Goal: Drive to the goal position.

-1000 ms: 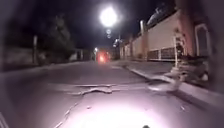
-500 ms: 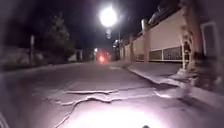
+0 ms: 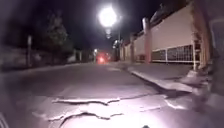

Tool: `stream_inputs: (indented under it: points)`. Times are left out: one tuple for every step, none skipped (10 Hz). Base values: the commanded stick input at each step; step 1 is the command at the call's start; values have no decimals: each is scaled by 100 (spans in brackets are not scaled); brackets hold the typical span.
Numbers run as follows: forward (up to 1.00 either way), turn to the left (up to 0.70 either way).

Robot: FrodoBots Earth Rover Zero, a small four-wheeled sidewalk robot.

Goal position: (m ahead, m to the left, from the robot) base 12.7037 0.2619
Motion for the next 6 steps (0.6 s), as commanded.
stream_inputs:
  points:
    - [70, 1]
    - [70, 1]
    - [70, 1]
    - [70, 1]
    - [70, 1]
    - [70, 1]
